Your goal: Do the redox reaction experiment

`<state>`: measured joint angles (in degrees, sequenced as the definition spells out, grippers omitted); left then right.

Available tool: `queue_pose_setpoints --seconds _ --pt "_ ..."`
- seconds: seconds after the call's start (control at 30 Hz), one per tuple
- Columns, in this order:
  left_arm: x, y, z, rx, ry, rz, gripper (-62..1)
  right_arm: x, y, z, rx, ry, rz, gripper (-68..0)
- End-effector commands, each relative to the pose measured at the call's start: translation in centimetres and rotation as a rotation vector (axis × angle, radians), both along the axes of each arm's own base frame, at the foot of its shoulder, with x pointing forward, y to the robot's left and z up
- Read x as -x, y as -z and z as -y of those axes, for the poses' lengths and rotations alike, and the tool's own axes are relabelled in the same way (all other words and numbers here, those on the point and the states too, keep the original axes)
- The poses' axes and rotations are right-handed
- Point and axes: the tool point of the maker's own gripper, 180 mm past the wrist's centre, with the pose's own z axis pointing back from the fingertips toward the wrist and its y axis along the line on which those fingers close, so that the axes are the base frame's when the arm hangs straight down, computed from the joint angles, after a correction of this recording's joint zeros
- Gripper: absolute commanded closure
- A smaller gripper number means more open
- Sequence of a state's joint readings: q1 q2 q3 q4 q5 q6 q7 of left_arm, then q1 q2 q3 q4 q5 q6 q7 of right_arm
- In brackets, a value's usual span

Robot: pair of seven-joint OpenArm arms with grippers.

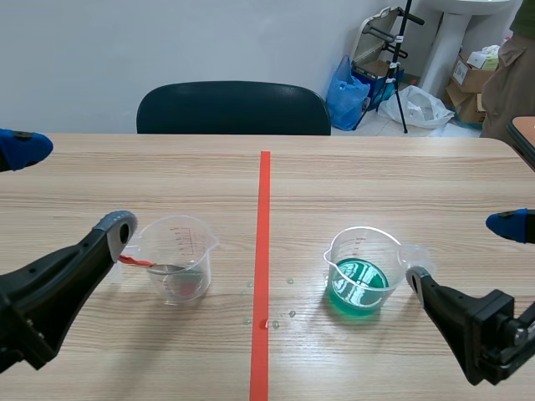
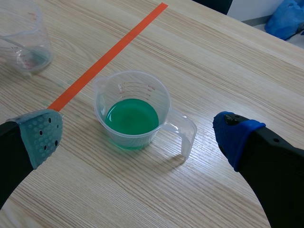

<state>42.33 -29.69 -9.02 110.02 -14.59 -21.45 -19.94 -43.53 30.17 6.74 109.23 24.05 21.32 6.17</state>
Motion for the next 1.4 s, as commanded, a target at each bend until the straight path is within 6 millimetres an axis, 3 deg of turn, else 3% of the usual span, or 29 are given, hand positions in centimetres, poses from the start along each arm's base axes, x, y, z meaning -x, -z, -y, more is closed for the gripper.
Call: queue_pose_setpoints --seconds 0.0,1.37 --pt "0.08 -0.29 -0.14 0.029 -0.012 -0.004 -62.3 -0.51 -1.16 -0.25 -0.016 -0.006 0.042 -67.9" --pt "0.06 -0.05 -0.17 0.021 -0.014 -0.015 -62.3 -0.57 -1.16 -0.15 -0.011 0.000 0.045 -67.9"
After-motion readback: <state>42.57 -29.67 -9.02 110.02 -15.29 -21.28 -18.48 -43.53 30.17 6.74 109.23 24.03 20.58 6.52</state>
